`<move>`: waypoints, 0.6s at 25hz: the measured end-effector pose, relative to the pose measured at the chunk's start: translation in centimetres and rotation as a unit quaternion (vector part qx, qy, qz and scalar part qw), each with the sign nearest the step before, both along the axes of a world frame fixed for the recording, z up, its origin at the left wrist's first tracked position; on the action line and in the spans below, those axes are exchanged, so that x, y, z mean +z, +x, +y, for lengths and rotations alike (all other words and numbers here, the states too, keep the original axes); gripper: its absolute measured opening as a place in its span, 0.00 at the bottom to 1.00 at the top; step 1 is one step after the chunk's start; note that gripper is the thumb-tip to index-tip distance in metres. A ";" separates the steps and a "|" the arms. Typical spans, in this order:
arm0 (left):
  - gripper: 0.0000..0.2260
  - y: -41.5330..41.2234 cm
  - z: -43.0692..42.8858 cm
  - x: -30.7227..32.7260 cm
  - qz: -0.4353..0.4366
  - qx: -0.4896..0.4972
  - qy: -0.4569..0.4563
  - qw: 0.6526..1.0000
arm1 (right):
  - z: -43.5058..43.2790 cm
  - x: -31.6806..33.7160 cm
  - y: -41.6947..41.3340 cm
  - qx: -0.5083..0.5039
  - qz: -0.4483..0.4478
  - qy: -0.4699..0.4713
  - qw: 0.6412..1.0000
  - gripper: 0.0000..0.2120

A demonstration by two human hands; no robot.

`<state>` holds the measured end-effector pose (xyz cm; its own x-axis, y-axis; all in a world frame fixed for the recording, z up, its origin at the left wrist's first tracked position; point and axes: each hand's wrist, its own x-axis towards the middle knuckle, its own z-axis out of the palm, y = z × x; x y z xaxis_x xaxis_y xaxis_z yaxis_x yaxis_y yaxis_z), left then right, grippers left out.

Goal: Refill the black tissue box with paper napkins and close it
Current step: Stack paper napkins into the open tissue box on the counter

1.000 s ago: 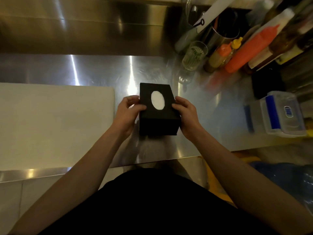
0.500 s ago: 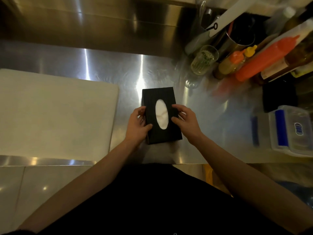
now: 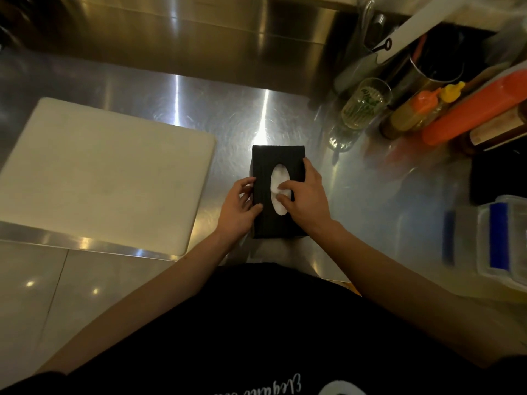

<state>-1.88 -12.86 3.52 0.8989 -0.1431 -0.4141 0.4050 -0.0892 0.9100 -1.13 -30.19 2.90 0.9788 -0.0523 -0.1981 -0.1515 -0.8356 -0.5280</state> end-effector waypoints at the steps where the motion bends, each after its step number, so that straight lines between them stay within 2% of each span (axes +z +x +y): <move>1: 0.25 0.0 0.0 0.0 0.000 0.000 0.002 1.000 | 0.2 -0.2 0.1 -0.010 -0.003 -0.003 1.000 0.10; 8: 0.24 0.0 0.1 0.2 0.009 0.002 0.003 1.000 | 0.2 -0.3 0.0 -0.013 -0.017 0.019 1.000 0.11; 15: 0.25 0.3 0.2 0.3 0.017 0.002 0.006 1.000 | 0.0 0.1 0.0 -0.052 -0.035 0.077 0.995 0.07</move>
